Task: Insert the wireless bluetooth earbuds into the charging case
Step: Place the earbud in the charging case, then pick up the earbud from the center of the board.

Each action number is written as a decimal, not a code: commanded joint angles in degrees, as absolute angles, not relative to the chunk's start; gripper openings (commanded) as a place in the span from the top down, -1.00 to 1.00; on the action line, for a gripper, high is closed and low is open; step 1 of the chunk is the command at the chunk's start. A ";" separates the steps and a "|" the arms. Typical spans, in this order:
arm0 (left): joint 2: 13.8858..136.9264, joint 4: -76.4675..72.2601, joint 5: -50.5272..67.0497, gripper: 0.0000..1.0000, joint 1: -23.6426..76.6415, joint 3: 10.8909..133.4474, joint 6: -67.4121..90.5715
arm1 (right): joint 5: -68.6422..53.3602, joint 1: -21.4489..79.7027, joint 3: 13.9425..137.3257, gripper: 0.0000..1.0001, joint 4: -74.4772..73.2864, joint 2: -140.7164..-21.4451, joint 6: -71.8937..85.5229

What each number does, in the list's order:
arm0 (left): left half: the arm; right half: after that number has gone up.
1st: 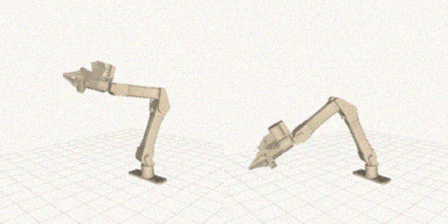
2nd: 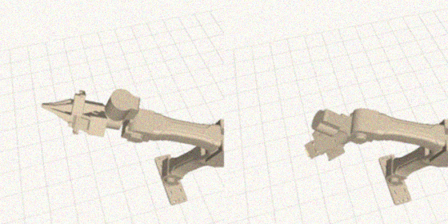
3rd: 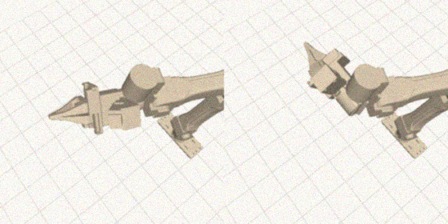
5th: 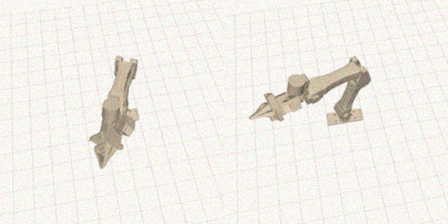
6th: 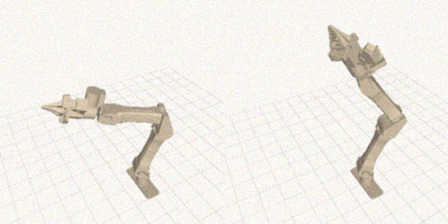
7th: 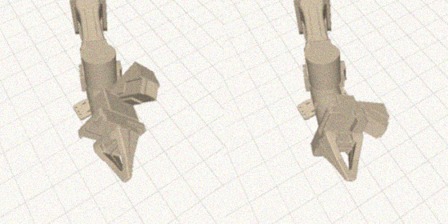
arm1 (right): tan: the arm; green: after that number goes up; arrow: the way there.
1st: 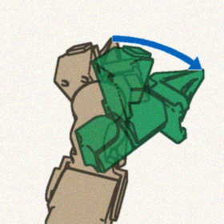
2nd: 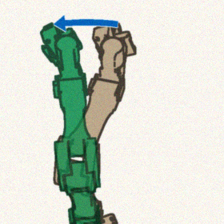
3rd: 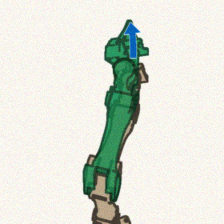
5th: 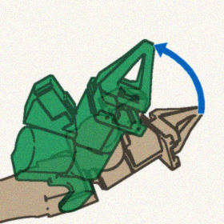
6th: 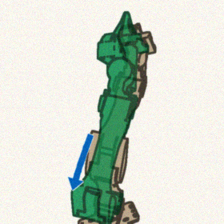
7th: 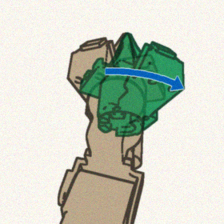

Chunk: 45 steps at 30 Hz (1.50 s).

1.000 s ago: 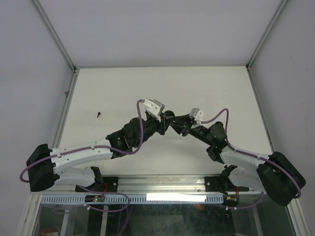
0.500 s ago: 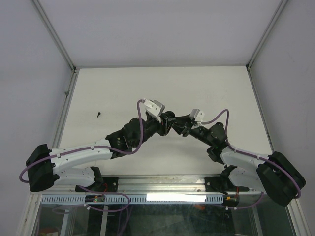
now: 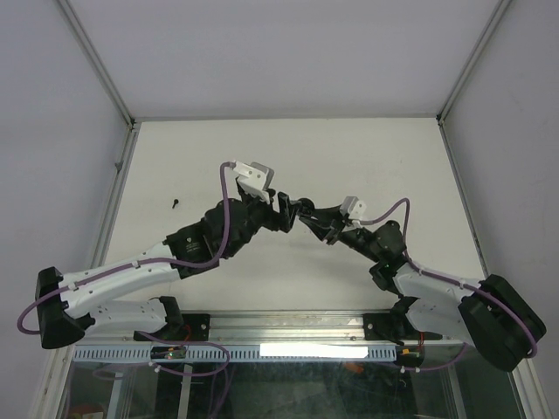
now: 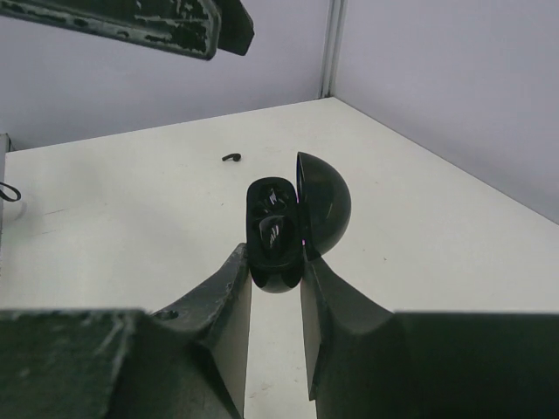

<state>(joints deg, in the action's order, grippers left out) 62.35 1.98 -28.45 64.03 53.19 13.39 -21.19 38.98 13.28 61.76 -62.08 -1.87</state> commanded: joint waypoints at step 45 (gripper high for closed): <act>104.41 34.64 -1.21 -0.16 -6.23 74.77 9.48 | -16.27 38.60 11.04 1.00 58.81 -59.14 -7.20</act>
